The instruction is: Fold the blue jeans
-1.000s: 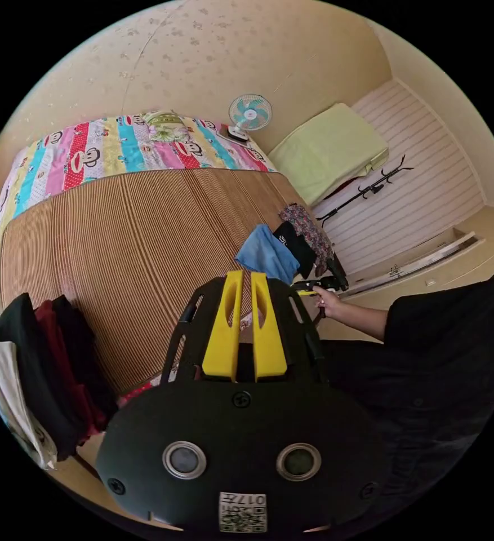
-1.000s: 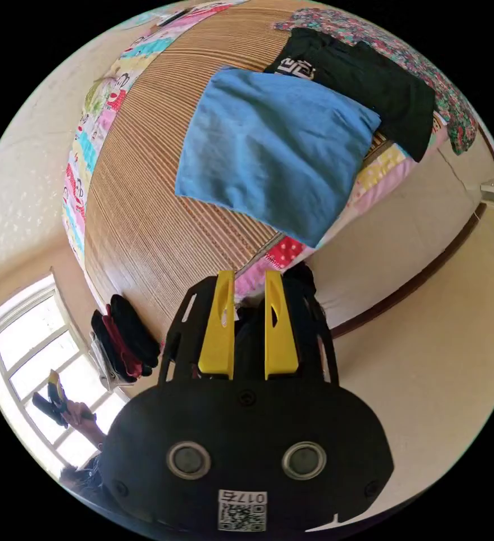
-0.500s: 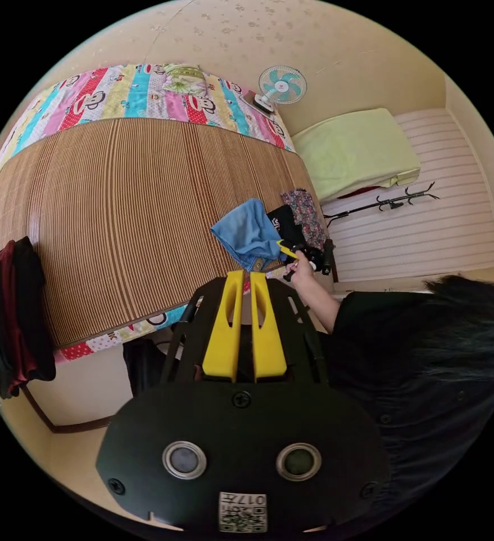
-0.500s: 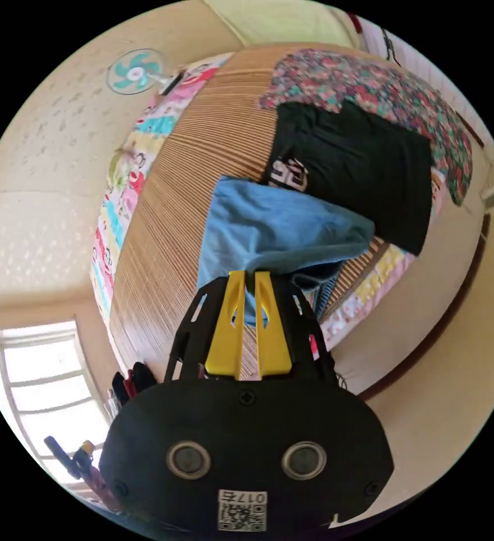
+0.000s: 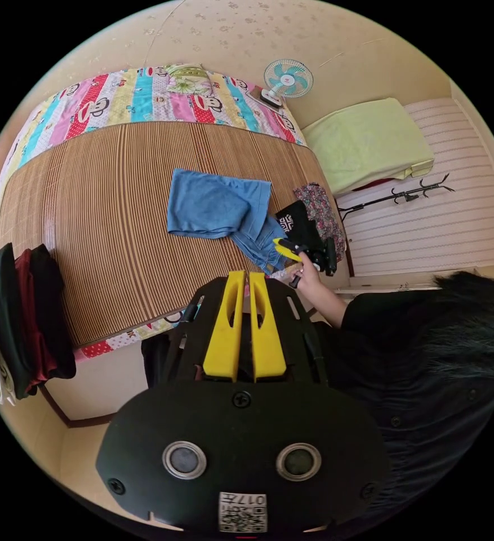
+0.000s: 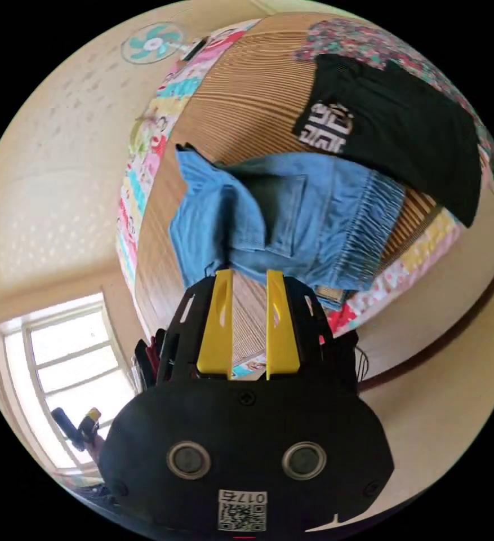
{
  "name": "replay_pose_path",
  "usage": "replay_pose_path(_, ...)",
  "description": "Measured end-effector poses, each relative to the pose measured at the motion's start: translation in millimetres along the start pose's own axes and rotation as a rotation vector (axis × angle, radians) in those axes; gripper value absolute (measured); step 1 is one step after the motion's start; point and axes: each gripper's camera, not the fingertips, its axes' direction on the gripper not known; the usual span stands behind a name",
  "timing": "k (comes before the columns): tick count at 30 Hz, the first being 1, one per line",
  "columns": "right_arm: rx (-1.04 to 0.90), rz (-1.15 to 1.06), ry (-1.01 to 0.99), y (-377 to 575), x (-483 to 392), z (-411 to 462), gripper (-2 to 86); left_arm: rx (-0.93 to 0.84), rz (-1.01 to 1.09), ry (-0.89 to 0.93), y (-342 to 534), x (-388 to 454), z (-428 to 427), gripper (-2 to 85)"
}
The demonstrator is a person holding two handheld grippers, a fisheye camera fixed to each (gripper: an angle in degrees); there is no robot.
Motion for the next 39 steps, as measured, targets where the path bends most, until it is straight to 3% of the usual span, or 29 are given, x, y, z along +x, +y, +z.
replay_pose_path(5, 0.019, 0.409, -0.165, 17, 84, -2, 12.4, -0.029, 0.006, -0.02, 5, -5, 9, 1.7)
replay_pose_path(8, -0.032, 0.476, -0.121, 18, 95, 26, 11.2, -0.045, 0.025, -0.009, 5, -6, 17, 4.1)
replay_pose_path(11, -0.103, 0.505, -0.265, 32, 85, 47, 5.5, -0.056, 0.054, 0.024, 6, -4, 23, 5.3)
replay_pose_path(13, -0.06, 0.419, -0.259, 46, 56, 31, 4.0, -0.038, 0.119, 0.028, 10, 4, 22, 6.3)
replay_pose_path(17, 0.062, -0.139, -0.297, 102, -67, -40, 3.2, -0.019, 0.25, 0.043, 10, 21, 26, 7.9)
replay_pose_path(21, -0.078, -0.565, -0.38, 175, -187, -83, 2.9, 0.017, 0.411, 0.061, 1, 52, 24, 10.9)
replay_pose_path(27, -0.143, -1.014, -0.436, 341, -325, -136, 3.0, 0.155, 0.603, 0.002, -1, 110, -4, 15.9)
replay_pose_path(30, -0.147, -1.234, -0.454, 430, -370, -157, 3.4, 0.332, 0.666, -0.045, 16, 131, -38, 11.4)
replay_pose_path(31, -0.124, -1.256, -0.458, 444, -374, -163, 3.5, 0.442, 0.661, -0.1, 28, 134, -56, 5.8)
replay_pose_path(33, 0.031, -1.322, -0.496, 487, -370, -196, 4.4, 0.561, 0.74, -0.04, 48, 137, -88, 1.2)
replay_pose_path(37, 0.29, -1.442, -0.546, 538, -316, -235, 7.3, 0.731, 0.782, 0.188, 73, 142, -165, -0.7)
replay_pose_path(39, 0.422, -1.347, -0.444, 551, -263, -227, 9.0, 0.759, 0.831, 0.201, 82, 154, -188, -0.8)
